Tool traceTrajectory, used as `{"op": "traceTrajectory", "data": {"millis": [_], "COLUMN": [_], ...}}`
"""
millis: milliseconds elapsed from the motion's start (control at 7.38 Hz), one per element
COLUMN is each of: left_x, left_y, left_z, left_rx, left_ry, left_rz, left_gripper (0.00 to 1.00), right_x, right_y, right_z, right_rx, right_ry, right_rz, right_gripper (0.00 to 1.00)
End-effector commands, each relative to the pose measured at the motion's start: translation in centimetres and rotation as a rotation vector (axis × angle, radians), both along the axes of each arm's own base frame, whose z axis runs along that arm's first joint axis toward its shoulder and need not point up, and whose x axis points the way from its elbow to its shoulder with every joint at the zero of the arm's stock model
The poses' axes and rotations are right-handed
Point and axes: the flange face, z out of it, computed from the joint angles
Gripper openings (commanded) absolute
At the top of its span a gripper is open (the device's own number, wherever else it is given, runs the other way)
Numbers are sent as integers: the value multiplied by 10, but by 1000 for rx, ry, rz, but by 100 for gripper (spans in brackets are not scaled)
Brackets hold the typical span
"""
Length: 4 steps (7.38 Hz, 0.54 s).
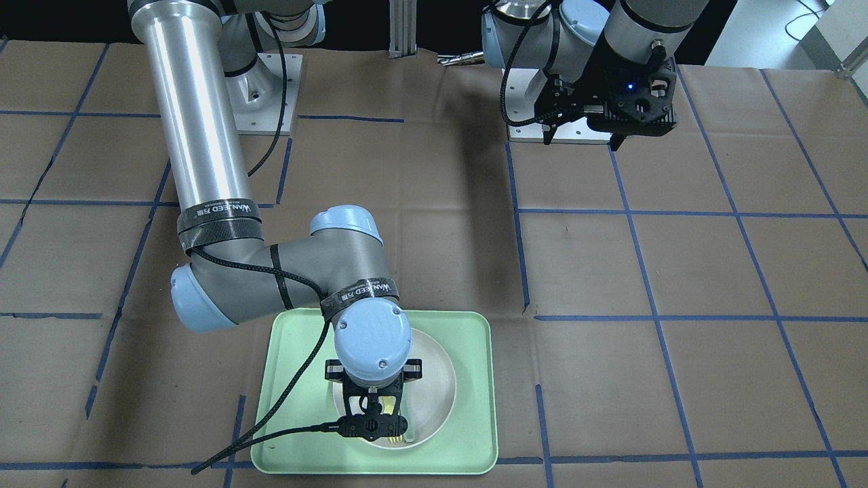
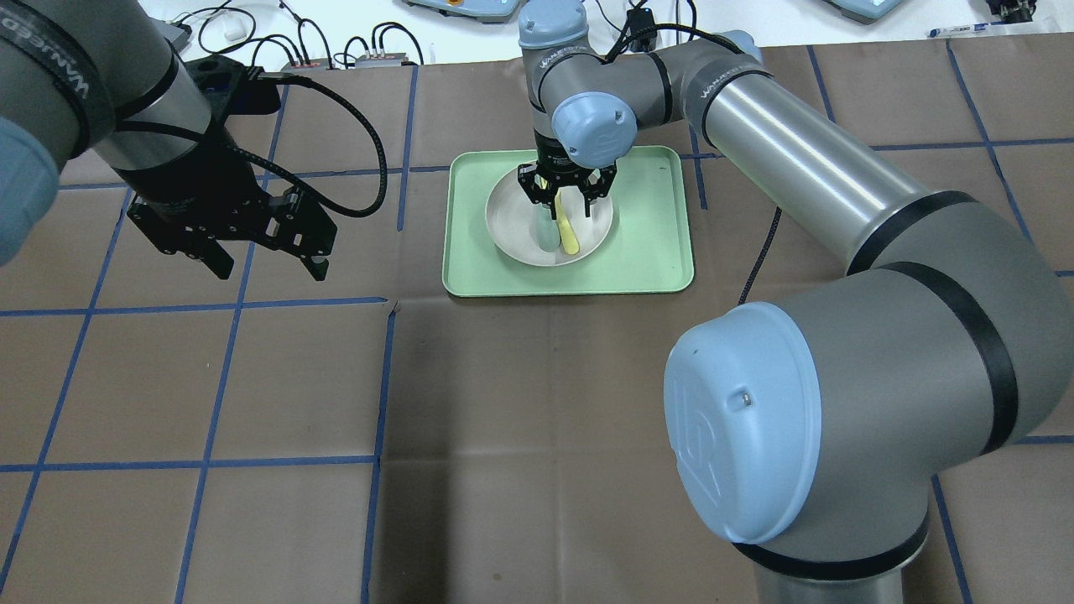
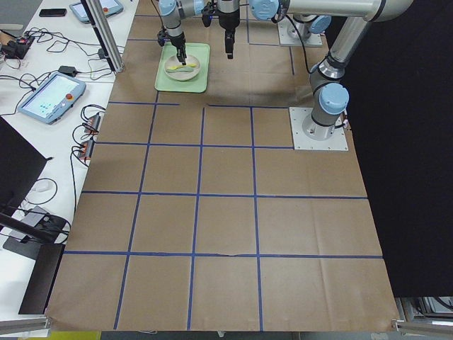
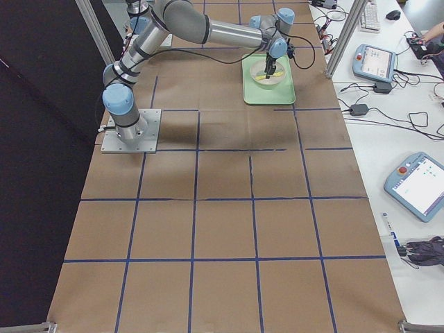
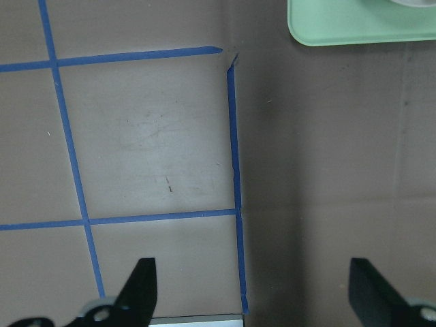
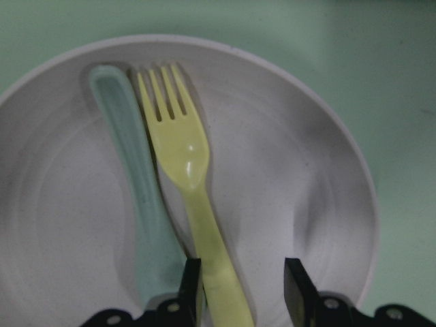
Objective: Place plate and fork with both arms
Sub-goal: 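Move the right gripper over the plate above the yellow fork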
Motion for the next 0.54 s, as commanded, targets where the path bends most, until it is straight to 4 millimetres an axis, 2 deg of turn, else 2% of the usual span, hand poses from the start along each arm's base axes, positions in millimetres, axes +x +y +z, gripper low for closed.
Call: {"op": "traceTrajectory", "data": {"millis": [0,407], "left_x": [0,0], "left_y": [0,6], "left_z": [0,10], "left_rx": [-2,-28], "left_ry": [2,0], "left_rz": [-22,-7], "left_gripper": [100,100], "right_x": [0,1], "right_y": [0,-2], "right_z": [0,-12], "right_rx": [0,13], "right_ry": [0,-1], "right_rz": [-1,-1], "right_gripper": [44,45]}}
